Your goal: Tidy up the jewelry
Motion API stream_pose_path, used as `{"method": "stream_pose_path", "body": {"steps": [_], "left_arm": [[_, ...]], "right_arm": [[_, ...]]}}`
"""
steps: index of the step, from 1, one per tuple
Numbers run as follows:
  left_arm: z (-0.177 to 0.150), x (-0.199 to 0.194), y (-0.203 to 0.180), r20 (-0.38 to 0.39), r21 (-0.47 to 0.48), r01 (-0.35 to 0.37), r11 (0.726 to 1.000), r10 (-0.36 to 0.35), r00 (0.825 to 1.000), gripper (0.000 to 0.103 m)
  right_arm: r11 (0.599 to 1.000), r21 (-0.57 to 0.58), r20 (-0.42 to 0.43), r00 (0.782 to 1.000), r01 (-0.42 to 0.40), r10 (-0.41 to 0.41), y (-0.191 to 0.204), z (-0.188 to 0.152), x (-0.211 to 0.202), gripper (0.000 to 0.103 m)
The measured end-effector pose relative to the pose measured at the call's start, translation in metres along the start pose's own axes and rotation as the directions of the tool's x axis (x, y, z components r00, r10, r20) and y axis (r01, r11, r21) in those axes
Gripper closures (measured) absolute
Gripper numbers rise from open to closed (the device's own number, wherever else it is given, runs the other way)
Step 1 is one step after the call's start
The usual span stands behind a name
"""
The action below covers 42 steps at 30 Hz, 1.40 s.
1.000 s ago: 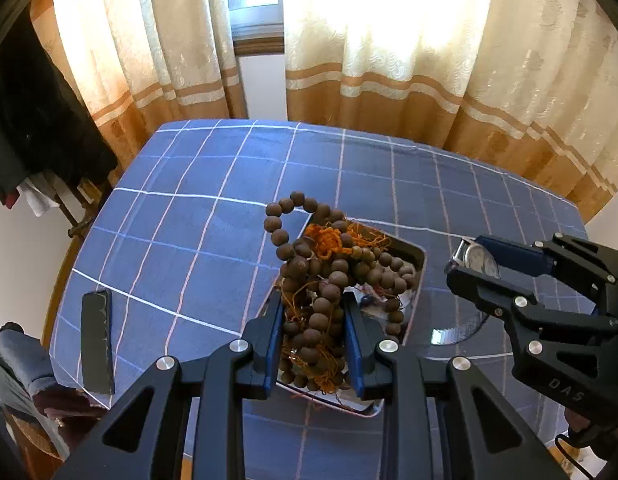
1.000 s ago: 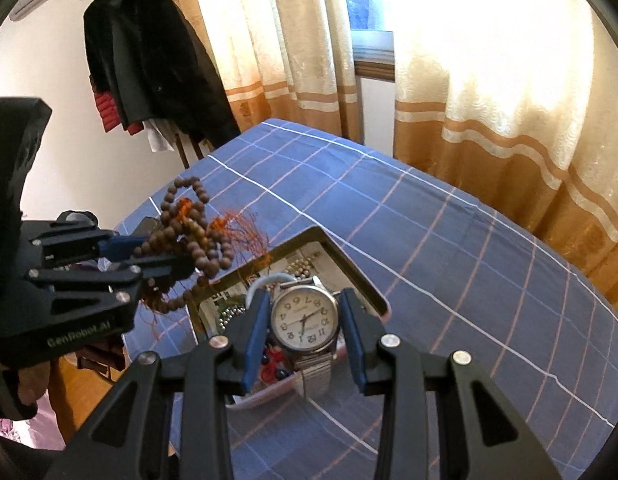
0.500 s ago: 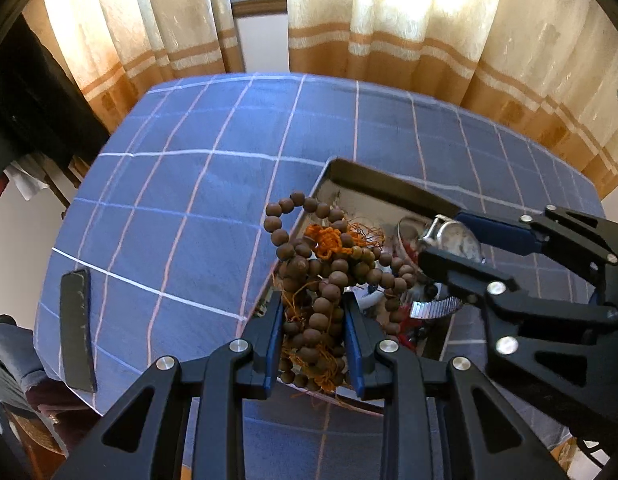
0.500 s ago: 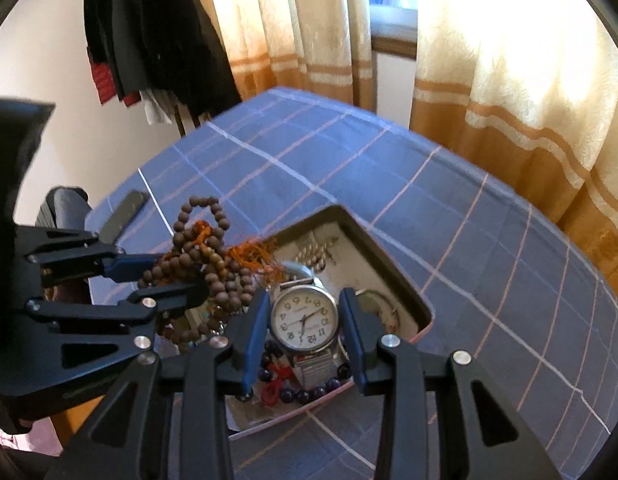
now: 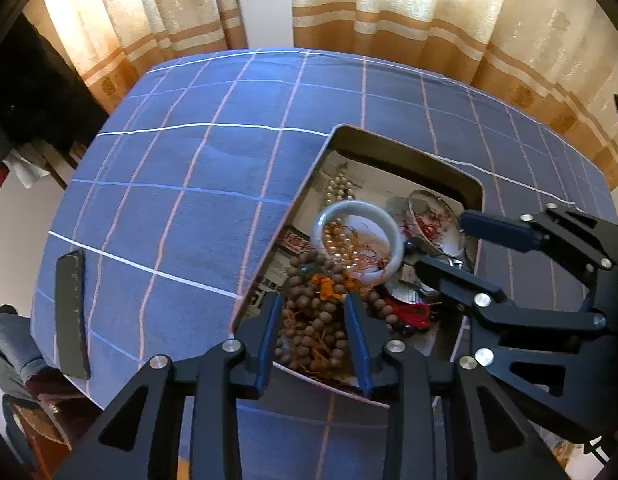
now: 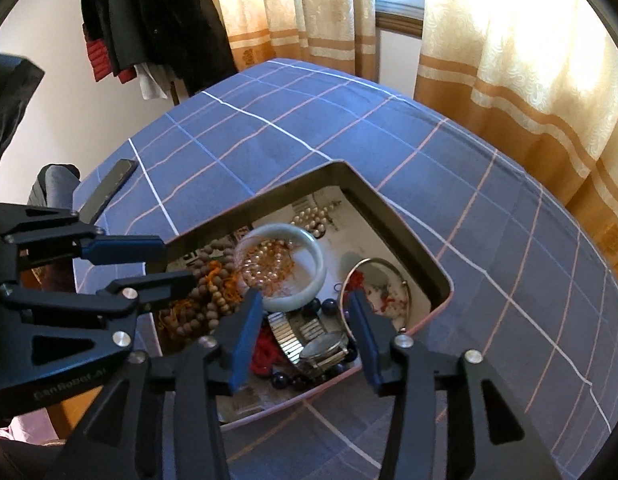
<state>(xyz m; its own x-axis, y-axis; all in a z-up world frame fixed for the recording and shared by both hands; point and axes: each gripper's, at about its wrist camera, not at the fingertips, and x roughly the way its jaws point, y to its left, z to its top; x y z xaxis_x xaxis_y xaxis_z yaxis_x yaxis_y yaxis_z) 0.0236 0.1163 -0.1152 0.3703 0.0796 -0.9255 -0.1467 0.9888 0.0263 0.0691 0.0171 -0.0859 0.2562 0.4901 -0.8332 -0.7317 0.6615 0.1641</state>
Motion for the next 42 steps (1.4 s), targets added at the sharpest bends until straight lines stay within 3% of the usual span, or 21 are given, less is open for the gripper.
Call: {"method": "stream_pose_path", "body": {"steps": [3, 8, 17, 22, 30, 42], "left_arm": [[0.0, -0.002, 0.003, -0.002, -0.013, -0.016, 1.0, 0.016, 1.0, 0.057], [0.001, -0.005, 0.005, -0.002, -0.031, -0.036, 0.999, 0.036, 0.999, 0.051], [0.002, -0.03, 0.007, 0.029, -0.048, -0.061, 0.997, 0.062, 0.998, 0.05], [0.001, -0.065, 0.013, 0.083, -0.1, -0.076, 0.992, 0.084, 0.993, 0.05], [0.004, -0.112, 0.019, 0.162, -0.145, -0.075, 0.987, 0.098, 0.982, 0.05], [0.009, -0.13, 0.011, 0.202, -0.128, -0.08, 0.989, 0.105, 0.974, 0.05]], "right_arm": [[1.0, 0.004, 0.003, 1.0, -0.001, 0.001, -0.001, 0.0, -0.003, 0.048], [1.0, -0.003, 0.013, 1.0, -0.001, 0.001, 0.0, 0.0, -0.01, 0.039], [1.0, 0.003, 0.04, 0.999, -0.009, 0.009, 0.0, 0.004, -0.036, 0.034], [0.999, 0.048, 0.084, 0.996, 0.011, -0.015, -0.006, 0.002, -0.07, 0.026], [0.989, 0.128, 0.169, 0.982, 0.068, -0.089, -0.024, 0.004, -0.119, 0.023], [0.988, 0.13, 0.218, 0.97, 0.078, -0.105, -0.025, 0.007, -0.132, 0.02]]}}
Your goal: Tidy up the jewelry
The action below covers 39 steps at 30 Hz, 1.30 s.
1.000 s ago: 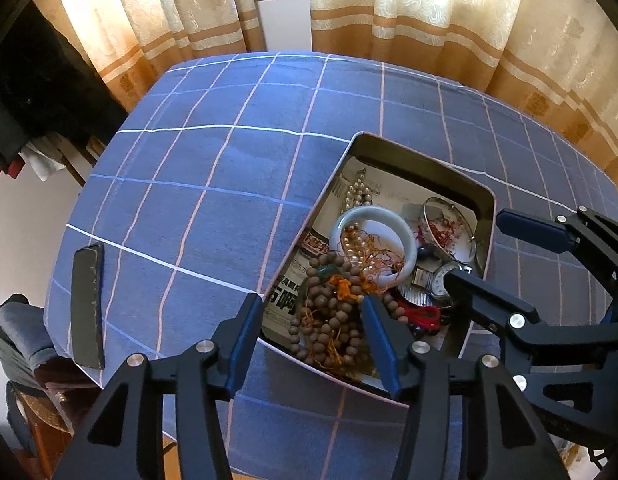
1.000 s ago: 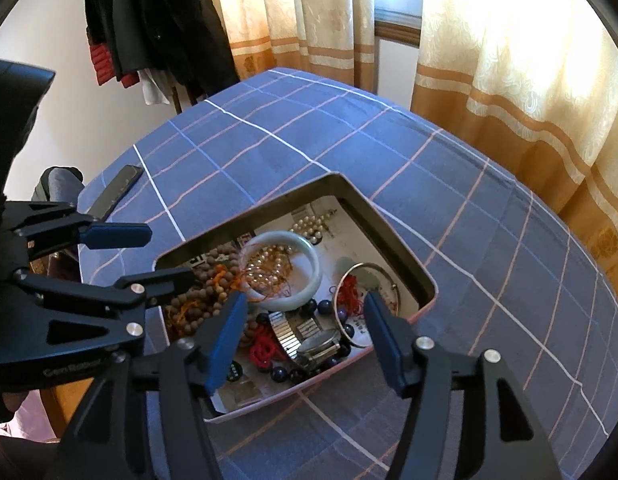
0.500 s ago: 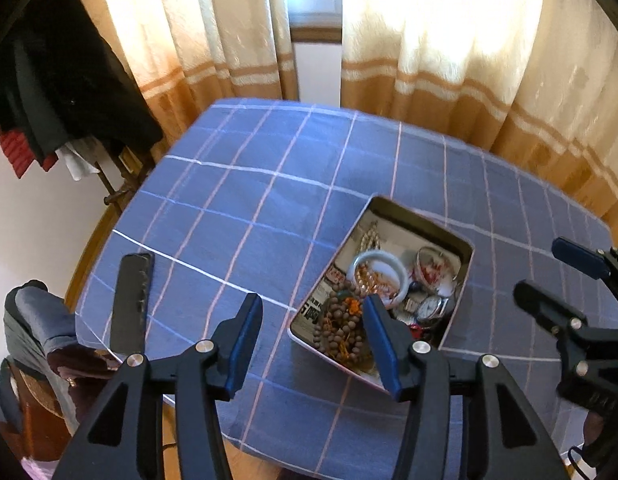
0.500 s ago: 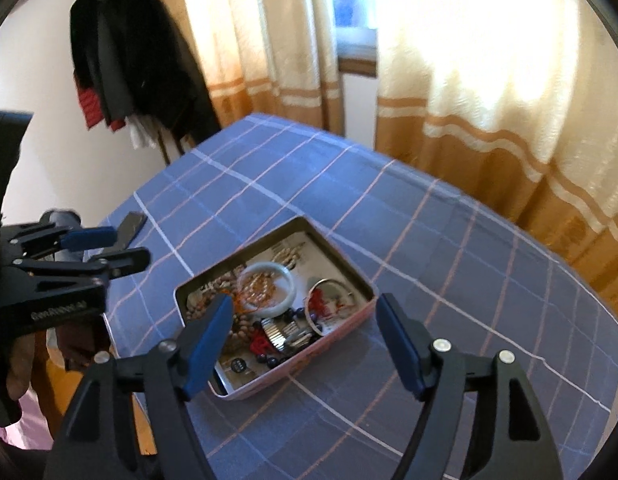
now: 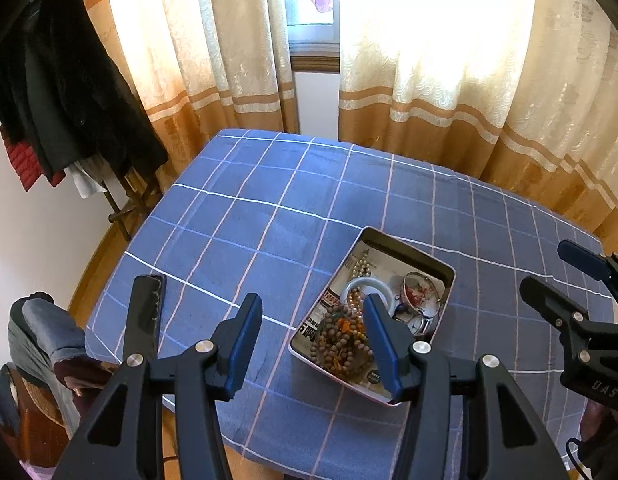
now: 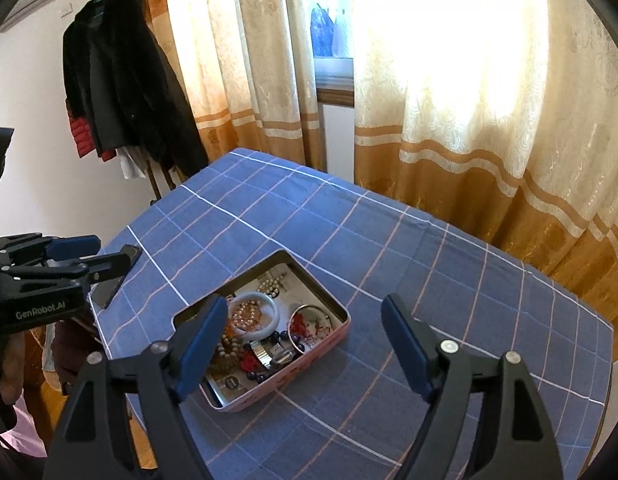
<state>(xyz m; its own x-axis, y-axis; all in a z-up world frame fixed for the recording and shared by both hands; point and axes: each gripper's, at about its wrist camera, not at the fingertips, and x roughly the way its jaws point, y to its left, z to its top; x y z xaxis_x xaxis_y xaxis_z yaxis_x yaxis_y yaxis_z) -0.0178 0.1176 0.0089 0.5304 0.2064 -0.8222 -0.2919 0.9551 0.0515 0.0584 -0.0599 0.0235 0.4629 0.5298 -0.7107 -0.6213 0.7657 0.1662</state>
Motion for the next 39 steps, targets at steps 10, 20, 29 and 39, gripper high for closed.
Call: {"method": "stream_pose_path", "body": {"steps": [10, 20, 29, 39], "left_arm": [[0.0, -0.002, -0.001, 0.006, 0.003, 0.003, 1.0, -0.003, 1.0, 0.05], [0.0, -0.002, -0.002, 0.005, 0.003, 0.008, 1.0, -0.008, 1.0, 0.05], [-0.001, 0.001, -0.006, 0.002, 0.015, 0.015, 1.0, -0.015, 1.0, 0.05], [0.003, 0.002, -0.01, -0.001, 0.022, 0.03, 0.999, -0.03, 1.0, 0.05]], "right_arm": [[1.0, -0.008, 0.008, 1.0, -0.002, 0.002, 0.001, 0.0, -0.003, 0.018], [1.0, -0.009, 0.009, 1.0, 0.0, 0.001, 0.001, 0.001, -0.004, 0.018], [1.0, -0.007, 0.011, 1.0, 0.002, -0.001, 0.001, 0.001, -0.004, 0.018], [1.0, -0.003, 0.024, 1.0, 0.011, -0.011, -0.005, 0.005, -0.005, 0.018]]}}
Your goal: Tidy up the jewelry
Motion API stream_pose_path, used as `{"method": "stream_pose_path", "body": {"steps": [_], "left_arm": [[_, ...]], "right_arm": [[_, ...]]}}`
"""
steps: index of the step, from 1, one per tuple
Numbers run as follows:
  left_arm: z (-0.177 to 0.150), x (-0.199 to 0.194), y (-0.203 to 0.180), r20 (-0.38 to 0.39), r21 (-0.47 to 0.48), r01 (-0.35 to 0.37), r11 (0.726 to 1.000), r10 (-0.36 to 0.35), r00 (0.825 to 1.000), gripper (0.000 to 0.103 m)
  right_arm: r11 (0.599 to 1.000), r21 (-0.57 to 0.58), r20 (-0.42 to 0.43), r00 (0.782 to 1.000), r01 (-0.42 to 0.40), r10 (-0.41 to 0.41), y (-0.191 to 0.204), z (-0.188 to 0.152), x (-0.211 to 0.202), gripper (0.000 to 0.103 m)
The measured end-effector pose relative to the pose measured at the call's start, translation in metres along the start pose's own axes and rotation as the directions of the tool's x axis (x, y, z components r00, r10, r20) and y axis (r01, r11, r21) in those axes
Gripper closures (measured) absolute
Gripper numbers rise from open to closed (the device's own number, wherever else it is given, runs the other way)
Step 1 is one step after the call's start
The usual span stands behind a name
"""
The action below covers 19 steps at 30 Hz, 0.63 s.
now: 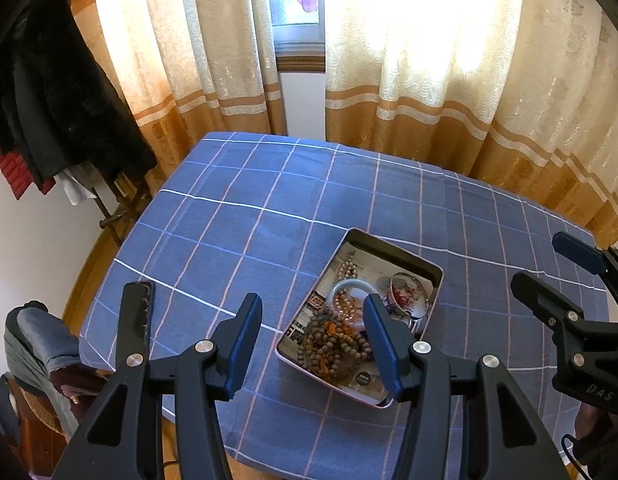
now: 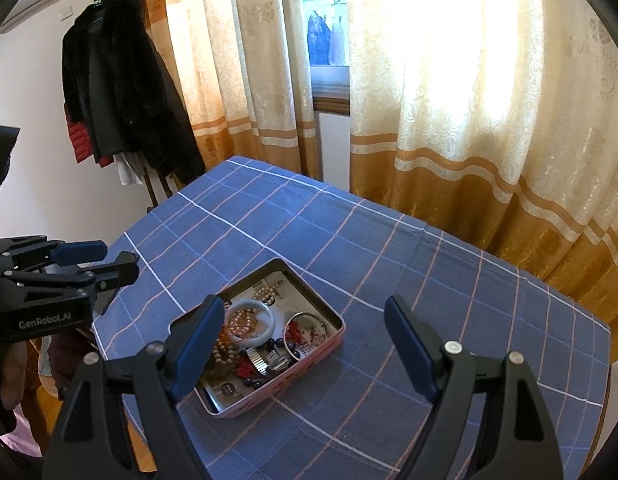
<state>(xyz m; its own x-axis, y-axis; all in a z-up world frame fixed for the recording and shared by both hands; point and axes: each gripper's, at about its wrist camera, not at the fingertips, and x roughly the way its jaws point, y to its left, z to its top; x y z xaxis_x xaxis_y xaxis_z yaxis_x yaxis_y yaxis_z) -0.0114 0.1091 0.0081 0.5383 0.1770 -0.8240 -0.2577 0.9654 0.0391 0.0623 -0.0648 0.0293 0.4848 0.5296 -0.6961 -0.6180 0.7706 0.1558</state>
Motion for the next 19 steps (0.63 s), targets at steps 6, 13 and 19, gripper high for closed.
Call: {"method": "stream_pose_path", "body": {"steps": [6, 13, 19], "left_arm": [[0.0018, 0.004, -0.0024, -0.011, 0.004, -0.014, 1.0, 0.014, 1.0, 0.05], [0.0022, 0.0056, -0.0018, -0.001, 0.008, -0.05, 0.999, 0.05, 0.999, 0.04], [0.0031, 0.0052, -0.0042, 0.009, 0.021, -0.027, 0.999, 0.027, 1.0, 0.04]], "right_arm": [[1.0, 0.001, -0.002, 1.0, 0.001, -0.001, -0.0019, 0.0009, 0.0009, 0.018], [1.0, 0.005, -0.006, 1.0, 0.001, -0.001, -0.0053, -0.0007, 0.0032, 0.018], [1.0, 0.01, -0.01, 1.0, 0.002, -0.002, -0.0088, -0.0021, 0.0058, 0.018]]}}
